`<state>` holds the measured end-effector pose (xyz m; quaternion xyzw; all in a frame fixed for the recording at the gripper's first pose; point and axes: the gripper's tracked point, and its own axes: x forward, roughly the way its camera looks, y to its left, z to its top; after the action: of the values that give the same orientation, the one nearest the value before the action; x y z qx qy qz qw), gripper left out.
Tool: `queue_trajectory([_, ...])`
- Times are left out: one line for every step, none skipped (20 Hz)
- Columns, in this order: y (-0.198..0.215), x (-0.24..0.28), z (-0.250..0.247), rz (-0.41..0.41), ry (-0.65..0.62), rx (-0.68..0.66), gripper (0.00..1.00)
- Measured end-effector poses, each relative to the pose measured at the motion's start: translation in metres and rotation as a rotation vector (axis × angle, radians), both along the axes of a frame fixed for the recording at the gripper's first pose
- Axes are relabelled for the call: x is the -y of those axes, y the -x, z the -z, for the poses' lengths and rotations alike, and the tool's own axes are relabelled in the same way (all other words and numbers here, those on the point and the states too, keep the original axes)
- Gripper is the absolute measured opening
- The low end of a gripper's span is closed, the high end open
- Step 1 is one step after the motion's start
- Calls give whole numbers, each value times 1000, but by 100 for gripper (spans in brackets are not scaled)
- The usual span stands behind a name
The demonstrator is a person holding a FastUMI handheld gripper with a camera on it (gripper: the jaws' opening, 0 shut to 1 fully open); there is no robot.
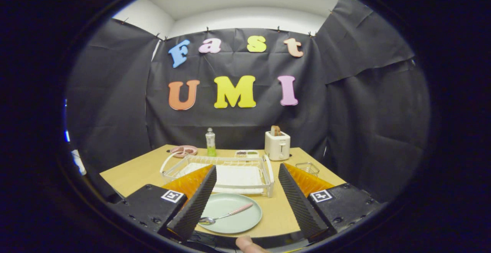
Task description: Take the plate from the dish rack, then take the spoon from the basket and place it into the plate.
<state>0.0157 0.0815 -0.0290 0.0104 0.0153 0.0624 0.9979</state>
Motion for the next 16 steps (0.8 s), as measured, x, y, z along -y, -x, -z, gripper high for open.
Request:
queue_trajectory([6, 6, -6, 1, -15, 3, 100])
queue_trajectory([12, 10, -10, -5, -26, 2, 100])
queue_trajectory([16, 12, -15, -17, -33, 2, 100])
queue_trajectory([20, 15, -19, -29, -35, 4, 100])
queue_trajectory([23, 19, -22, -28, -40, 8, 100])
queue_trajectory([24, 25, -23, -21, -39, 11, 100])
queue_trajectory([26, 29, -26, -13, -42, 19, 100])
queue_trajectory([27, 30, -27, -8, -40, 25, 100])
queue_trajectory([29, 33, -27, -3, -36, 27, 100])
queue_trajectory([29, 33, -27, -1, -34, 31, 100])
queue_trajectory([30, 34, -27, 1, -32, 31, 100])
queue_trajectory([30, 34, -27, 1, -32, 31, 100])
queue_trajectory([30, 34, -27, -3, -32, 32, 100])
queue_trajectory([30, 31, -26, -7, -33, 33, 100])
queue_trajectory([29, 30, -26, -11, -33, 33, 100])
queue_trajectory([29, 29, -23, -11, -30, 29, 100])
